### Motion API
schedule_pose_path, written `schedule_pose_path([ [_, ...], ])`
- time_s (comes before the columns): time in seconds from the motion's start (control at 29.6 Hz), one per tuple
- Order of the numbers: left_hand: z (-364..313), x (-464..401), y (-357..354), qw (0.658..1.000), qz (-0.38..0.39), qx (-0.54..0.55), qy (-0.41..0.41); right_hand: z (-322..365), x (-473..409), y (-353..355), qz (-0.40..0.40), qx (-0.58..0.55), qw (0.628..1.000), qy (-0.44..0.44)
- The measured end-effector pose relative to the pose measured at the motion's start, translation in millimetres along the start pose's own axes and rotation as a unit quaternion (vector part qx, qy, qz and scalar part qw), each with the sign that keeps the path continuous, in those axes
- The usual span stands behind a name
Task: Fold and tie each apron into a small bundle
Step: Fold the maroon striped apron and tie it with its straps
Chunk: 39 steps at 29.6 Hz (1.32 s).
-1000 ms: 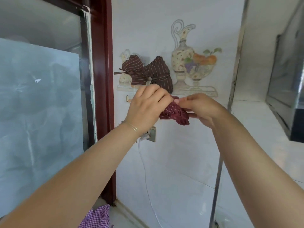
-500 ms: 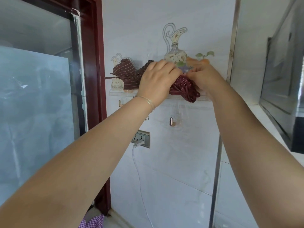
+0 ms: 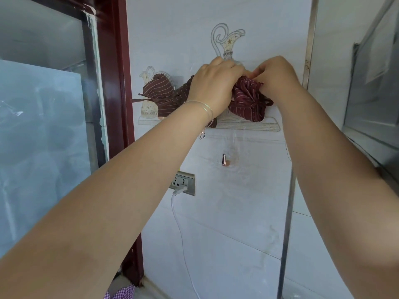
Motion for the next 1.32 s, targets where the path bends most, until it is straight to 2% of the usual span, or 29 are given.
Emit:
schedule_pose_path([
  [0.17, 2, -6, -2, 0.999, 0.031, 0.017, 0.001, 3, -1, -1, 0.021, 0.025, 0.999, 0.001],
  [0.3, 2, -4, -1, 0.999, 0.05, 0.017, 0.011, 6, -2, -5, 0.028, 0.12, 0.991, -0.057],
  [0.41, 3, -1, 0, 0.997, 0.063, 0.028, 0.016, 6, 0, -7, 0.022, 0.164, 0.985, -0.053],
  [0.64, 0, 4, 2, 0.994, 0.087, 0.049, 0.036, -1, 14, -6, -0.011, 0.175, 0.984, -0.038],
  [0.74, 1, 10, -2, 0.994, 0.086, 0.054, 0.051, -13, 31, -3, -0.063, 0.103, 0.992, 0.029],
  [0.84, 3, 17, -7, 0.99, 0.08, 0.104, 0.059, -24, 59, -7, -0.132, -0.017, 0.987, 0.088],
  [0.91, 2, 22, -9, 0.986, 0.063, 0.144, 0.056, -35, 77, -15, -0.173, -0.12, 0.974, 0.087],
  [1.01, -6, 33, -11, 0.98, 0.05, 0.186, 0.05, -49, 101, -37, -0.201, -0.291, 0.934, 0.057],
  [1.15, -7, 67, -12, 0.978, 0.011, 0.195, 0.07, -61, 143, -66, -0.222, -0.413, 0.883, 0.003],
  [1.22, -3, 102, -13, 0.975, 0.009, 0.2, 0.093, -66, 168, -83, -0.212, -0.43, 0.877, -0.026],
  [1.32, 7, 172, -22, 0.961, 0.071, 0.223, 0.145, -66, 200, -119, -0.108, -0.428, 0.897, -0.028],
])
Point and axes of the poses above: each hand's wrist, its own x-axis away from the middle knuckle, its own y-axis out of the back of the hand, z = x × y, the point moved 5 cm from there along -x, towards the middle knuckle, and after that the axes turned 14 degrees about -x, right-handed, at the moved point
